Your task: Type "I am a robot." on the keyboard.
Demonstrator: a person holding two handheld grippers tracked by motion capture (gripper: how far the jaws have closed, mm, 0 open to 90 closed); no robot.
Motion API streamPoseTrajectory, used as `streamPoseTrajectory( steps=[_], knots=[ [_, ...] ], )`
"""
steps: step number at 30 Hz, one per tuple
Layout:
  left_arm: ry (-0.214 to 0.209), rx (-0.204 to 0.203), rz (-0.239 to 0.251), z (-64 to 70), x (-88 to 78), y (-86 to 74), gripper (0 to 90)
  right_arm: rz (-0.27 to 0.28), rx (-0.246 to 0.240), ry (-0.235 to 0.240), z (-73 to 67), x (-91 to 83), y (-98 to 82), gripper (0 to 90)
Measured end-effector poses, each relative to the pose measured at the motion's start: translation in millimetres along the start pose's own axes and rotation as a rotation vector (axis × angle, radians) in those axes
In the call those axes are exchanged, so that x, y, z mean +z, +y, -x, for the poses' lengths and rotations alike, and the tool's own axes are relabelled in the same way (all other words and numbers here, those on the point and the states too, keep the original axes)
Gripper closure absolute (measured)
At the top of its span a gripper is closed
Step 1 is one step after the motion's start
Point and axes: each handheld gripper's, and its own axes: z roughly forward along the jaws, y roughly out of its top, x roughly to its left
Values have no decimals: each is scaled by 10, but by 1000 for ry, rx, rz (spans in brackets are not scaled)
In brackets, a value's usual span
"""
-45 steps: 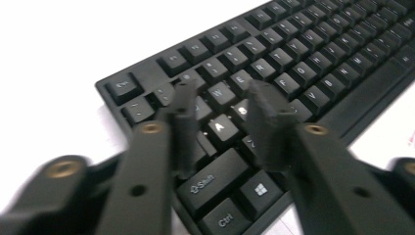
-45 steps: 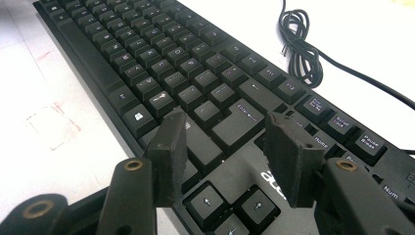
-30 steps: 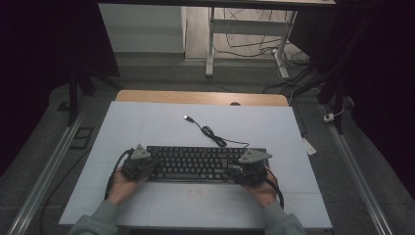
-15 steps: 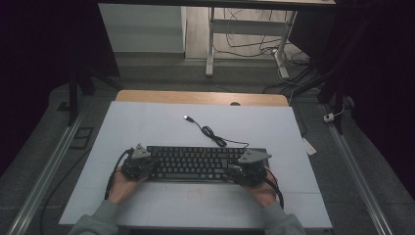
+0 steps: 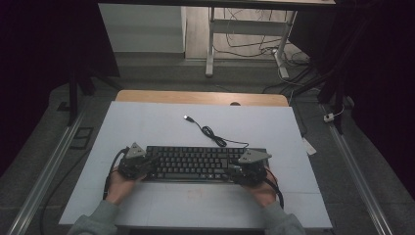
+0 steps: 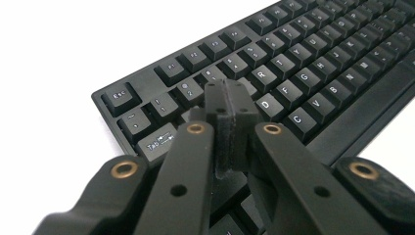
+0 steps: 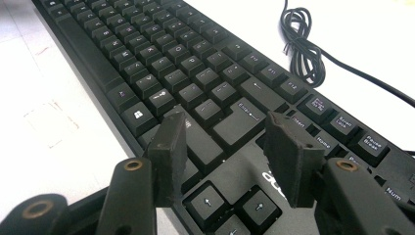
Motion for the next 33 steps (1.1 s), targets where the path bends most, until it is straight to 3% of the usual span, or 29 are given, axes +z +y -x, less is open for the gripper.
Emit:
streamPoseTrajectory(
  steps=[13, 21, 33],
  knots=[
    [-12, 7, 8, 17, -51, -3, 861, 1, -1, 3, -4, 5, 0, 508],
    [-43, 8, 17, 30, -73, -7, 710, 1, -3, 1, -1, 3, 1, 507],
    [-35, 9, 12, 57, -66, -8, 551, 2, -4, 0, -6, 12, 1, 503]
  ],
)
